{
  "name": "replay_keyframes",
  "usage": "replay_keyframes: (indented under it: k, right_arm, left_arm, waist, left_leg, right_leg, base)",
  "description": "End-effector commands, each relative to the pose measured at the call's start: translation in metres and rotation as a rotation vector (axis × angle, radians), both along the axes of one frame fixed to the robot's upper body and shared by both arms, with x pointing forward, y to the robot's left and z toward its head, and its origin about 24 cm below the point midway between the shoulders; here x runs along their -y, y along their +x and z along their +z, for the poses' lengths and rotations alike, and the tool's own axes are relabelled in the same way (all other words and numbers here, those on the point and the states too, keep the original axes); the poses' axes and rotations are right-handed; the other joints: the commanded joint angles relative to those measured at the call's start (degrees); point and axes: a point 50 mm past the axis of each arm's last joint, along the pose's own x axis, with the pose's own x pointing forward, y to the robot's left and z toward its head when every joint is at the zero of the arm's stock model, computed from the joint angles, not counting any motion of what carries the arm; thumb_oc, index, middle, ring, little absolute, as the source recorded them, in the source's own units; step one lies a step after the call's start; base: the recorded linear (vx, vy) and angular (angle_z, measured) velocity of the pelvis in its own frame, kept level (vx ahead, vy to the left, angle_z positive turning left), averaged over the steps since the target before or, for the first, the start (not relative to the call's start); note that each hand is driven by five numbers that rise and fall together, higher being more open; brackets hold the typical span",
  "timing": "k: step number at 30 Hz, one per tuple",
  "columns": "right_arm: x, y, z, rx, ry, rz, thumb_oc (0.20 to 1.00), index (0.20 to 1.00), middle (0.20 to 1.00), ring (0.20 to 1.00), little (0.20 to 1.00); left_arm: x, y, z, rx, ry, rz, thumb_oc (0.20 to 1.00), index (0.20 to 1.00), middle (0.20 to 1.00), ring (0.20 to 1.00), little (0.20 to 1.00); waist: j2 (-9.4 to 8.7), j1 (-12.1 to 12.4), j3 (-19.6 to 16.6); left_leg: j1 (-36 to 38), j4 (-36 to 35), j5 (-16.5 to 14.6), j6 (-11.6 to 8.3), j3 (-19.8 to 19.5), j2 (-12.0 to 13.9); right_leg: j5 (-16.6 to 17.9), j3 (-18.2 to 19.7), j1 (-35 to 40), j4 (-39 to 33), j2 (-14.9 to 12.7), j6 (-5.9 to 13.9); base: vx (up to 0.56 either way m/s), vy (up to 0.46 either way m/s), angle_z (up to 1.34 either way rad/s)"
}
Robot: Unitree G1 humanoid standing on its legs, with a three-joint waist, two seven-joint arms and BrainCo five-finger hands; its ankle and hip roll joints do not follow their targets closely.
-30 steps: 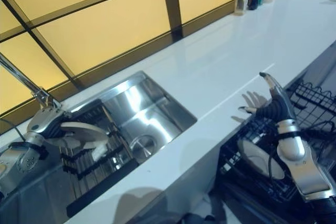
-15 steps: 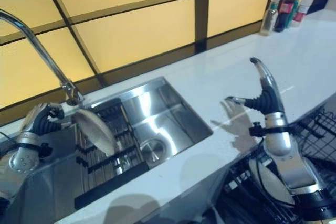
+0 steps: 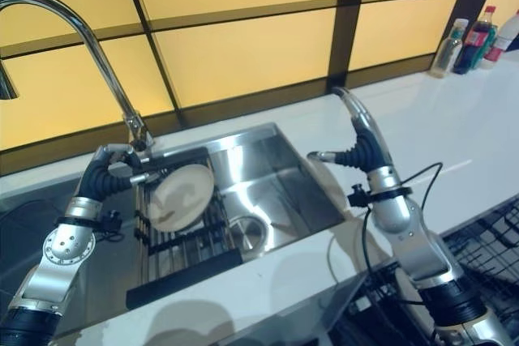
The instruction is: Pick up plates and place into dishwasher.
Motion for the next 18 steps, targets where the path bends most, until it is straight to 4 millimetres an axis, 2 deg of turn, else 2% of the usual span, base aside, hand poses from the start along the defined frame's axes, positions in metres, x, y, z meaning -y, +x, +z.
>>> replay_keyframes:
  k: [1, 7, 11, 13, 18]
  right_arm:
    - [-0.018, -0.002, 0.031, 0.14, -0.009, 0.081, 1.0, 1.0, 1.0, 1.0, 1.0]
    - [-0.018, -0.002, 0.03, 0.122, -0.012, 0.079, 1.0, 1.0, 1.0, 1.0, 1.0]
    - [-0.016, -0.001, 0.027, 0.107, -0.012, 0.077, 1.0, 1.0, 1.0, 1.0, 1.0]
    - [-0.014, -0.001, 0.026, 0.091, -0.017, 0.074, 1.0, 1.0, 1.0, 1.0, 1.0]
    - [-0.005, -0.003, 0.02, 0.057, -0.012, 0.05, 1.0, 1.0, 1.0, 1.0, 1.0]
  left_arm:
    - [-0.005, 0.003, 0.035, 0.118, 0.142, -0.006, 0.2, 0.2, 0.2, 0.2, 0.2]
    - [-0.007, 0.002, 0.042, 0.158, 0.342, 0.027, 0.2, 0.2, 0.2, 0.2, 0.2]
    - [-0.006, 0.005, 0.046, 0.181, 0.544, 0.038, 0.2, 0.2, 0.2, 0.2, 0.2]
    - [-0.008, 0.009, 0.049, 0.163, 0.693, 0.037, 1.0, 1.0, 1.0, 1.0, 1.0]
    - [-0.014, 0.014, 0.04, 0.04, 0.775, 0.02, 1.0, 1.0, 1.0, 1.0, 1.0]
  waist:
    - [-3.05, 0.3, -2.87]
    - [-2.6, 0.04, -3.01]
    - [-2.23, -0.45, -3.09]
    - [-1.74, -1.2, -3.09]
    - [-1.06, -2.42, -2.99]
  left_leg:
    - [-1.24, 1.15, -3.55, 0.93, 0.57, -2.51]
    - [-1.4, 1.08, -3.43, 0.95, 0.62, -2.6]
    - [-1.39, 0.96, -3.44, 1.0, 1.0, -2.61]
    - [-1.46, 1.01, -3.57, 1.07, 1.47, -2.68]
    - [-1.58, 1.09, -3.75, 1.39, 2.17, -2.87]
  right_leg:
    - [-7.29, -0.04, 2.43, 2.81, -2.06, 3.99]
    - [-7.14, 0.21, 2.23, 2.87, -2.16, 4.21]
    - [-6.95, 0.44, 2.14, 2.77, -2.28, 4.43]
    - [-6.74, 0.8, 1.96, 2.67, -2.42, 4.67]
    - [-6.19, 1.86, 1.4, 2.47, -2.79, 5.2]
  base:
    - [0.0, 0.0, 0.0]
    - [0.0, 0.0, 0.0]
    - [0.03, 0.025, 0.0]
    - [0.06, 0.047, 0.0]
    - [0.06, 0.044, -0.01]
